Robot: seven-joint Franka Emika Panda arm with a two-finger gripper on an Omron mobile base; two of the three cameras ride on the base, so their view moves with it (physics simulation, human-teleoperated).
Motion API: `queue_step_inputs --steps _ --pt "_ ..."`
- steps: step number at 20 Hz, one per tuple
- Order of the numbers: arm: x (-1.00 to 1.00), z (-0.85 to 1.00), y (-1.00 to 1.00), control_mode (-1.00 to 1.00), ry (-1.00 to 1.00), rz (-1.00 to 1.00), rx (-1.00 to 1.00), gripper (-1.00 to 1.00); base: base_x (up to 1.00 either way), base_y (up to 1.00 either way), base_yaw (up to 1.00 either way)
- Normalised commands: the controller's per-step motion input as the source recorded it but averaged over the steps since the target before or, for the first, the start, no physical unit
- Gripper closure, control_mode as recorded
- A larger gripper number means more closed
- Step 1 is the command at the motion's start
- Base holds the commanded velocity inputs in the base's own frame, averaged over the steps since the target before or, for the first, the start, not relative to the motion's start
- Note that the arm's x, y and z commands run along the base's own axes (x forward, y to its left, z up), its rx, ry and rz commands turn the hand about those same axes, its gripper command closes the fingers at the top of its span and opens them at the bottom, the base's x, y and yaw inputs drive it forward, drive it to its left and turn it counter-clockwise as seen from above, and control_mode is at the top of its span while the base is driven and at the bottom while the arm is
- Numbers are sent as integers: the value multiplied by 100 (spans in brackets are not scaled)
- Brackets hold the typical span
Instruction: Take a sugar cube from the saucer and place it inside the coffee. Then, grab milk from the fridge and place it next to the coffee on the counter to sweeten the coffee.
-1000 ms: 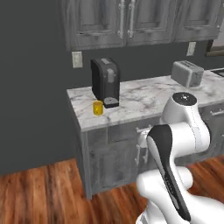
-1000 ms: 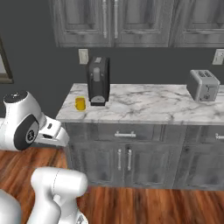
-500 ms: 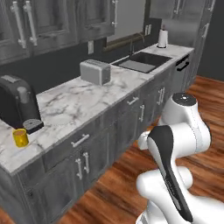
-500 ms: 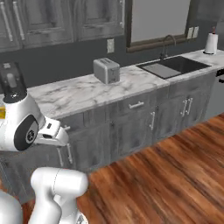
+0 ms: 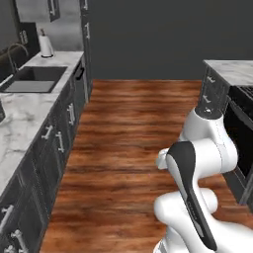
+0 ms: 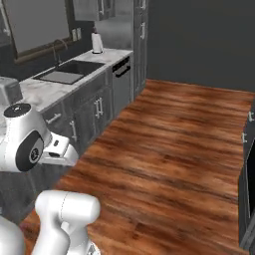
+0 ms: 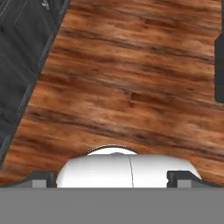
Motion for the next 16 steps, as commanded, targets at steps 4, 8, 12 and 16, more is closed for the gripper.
queue_step_inputs --steps 4,8,12,16 --pt "0 0 0 100 0 0 0 -100 0 0 -88" --pt "0 0 0 100 0 0 0 -100 0 6 -69" --pt "0 0 0 100 0 0 0 -100 0 10 -55" --pt "0 0 0 100 0 0 0 -100 0 0 -65"
